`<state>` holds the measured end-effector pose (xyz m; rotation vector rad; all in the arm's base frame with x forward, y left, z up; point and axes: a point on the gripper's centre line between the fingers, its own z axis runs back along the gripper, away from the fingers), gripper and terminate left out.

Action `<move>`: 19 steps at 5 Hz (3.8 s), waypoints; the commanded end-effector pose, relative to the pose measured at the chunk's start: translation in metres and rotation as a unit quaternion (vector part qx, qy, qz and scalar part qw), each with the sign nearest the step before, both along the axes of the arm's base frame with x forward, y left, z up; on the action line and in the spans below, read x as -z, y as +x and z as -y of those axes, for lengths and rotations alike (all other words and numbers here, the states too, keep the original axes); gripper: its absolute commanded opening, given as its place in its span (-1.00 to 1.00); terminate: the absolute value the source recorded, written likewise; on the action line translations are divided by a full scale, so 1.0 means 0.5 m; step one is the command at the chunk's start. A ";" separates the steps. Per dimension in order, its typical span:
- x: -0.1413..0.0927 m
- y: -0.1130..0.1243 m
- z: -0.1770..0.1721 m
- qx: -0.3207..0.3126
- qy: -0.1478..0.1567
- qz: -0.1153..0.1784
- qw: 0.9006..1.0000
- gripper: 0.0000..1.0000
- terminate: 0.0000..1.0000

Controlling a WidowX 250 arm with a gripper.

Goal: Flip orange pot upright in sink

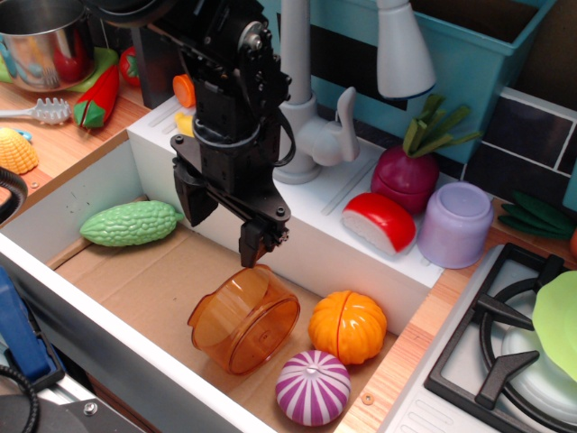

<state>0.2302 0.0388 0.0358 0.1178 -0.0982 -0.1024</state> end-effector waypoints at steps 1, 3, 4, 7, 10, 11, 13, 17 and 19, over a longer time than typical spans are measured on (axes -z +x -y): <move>0.000 0.000 0.000 0.000 0.000 0.000 1.000 1.00 -1.00; 0.011 -0.001 -0.016 -0.016 -0.079 0.001 0.997 1.00 -1.00; 0.018 -0.001 -0.025 -0.025 -0.122 0.003 0.992 1.00 -1.00; 0.045 -0.007 -0.019 -0.047 -0.188 0.013 0.981 1.00 -1.00; 0.076 -0.017 -0.004 -0.056 -0.244 0.026 0.968 1.00 -1.00; 0.081 -0.019 -0.001 -0.057 -0.252 0.029 0.966 1.00 -1.00; 0.091 -0.022 0.016 -0.068 -0.277 0.036 0.958 1.00 -1.00; 0.095 -0.013 0.031 -0.079 -0.294 0.042 0.952 -1.00 -1.00; 0.069 -0.008 0.040 -0.047 -0.172 0.018 0.984 -1.00 -1.00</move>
